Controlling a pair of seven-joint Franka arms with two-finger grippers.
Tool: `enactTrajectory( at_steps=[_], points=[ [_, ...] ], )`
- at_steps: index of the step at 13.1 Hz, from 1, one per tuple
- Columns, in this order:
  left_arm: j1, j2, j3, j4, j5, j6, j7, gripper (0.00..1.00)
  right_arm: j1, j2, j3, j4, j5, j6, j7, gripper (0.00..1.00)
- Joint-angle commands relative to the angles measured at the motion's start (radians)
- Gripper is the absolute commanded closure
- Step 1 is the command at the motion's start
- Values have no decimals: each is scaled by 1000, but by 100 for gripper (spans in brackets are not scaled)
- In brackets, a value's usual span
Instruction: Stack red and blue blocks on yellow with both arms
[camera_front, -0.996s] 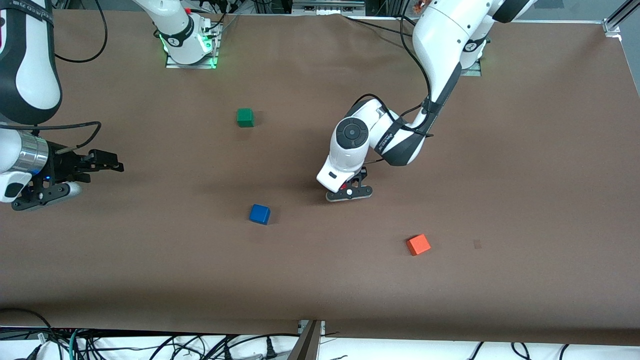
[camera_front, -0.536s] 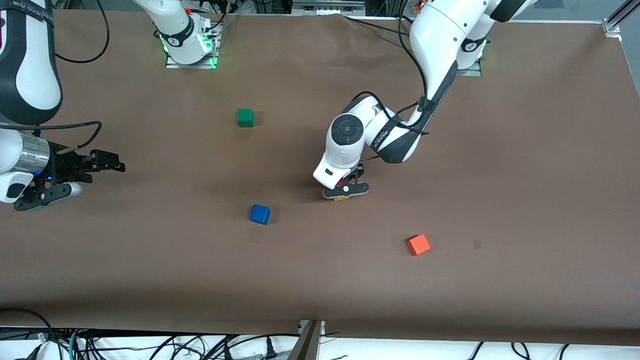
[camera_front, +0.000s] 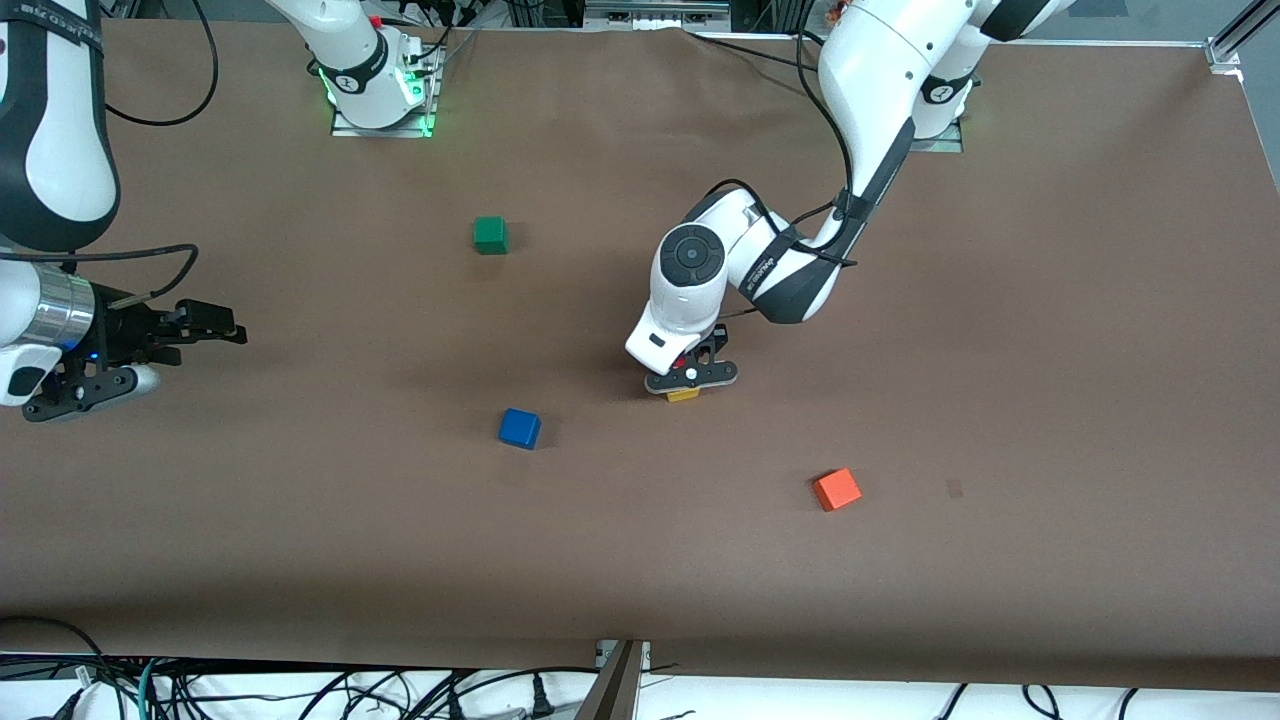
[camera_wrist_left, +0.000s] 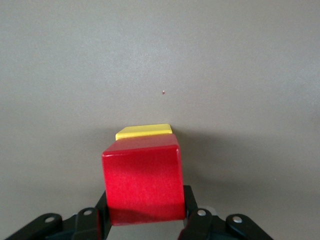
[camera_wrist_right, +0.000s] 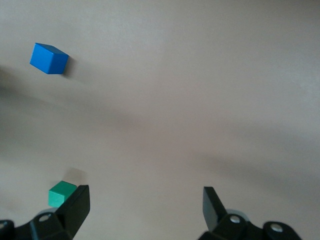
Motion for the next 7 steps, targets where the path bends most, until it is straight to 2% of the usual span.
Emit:
enactTrajectory(
  at_steps=[1, 7],
  points=[
    [-3, -19, 2, -47, 22, -2, -19, 97, -32, 11, 6, 6, 23, -11, -59, 0],
    [-2, -16, 2, -47, 22, -2, -19, 95, -32, 11, 6, 6, 23, -11, -60, 0]
  ],
)
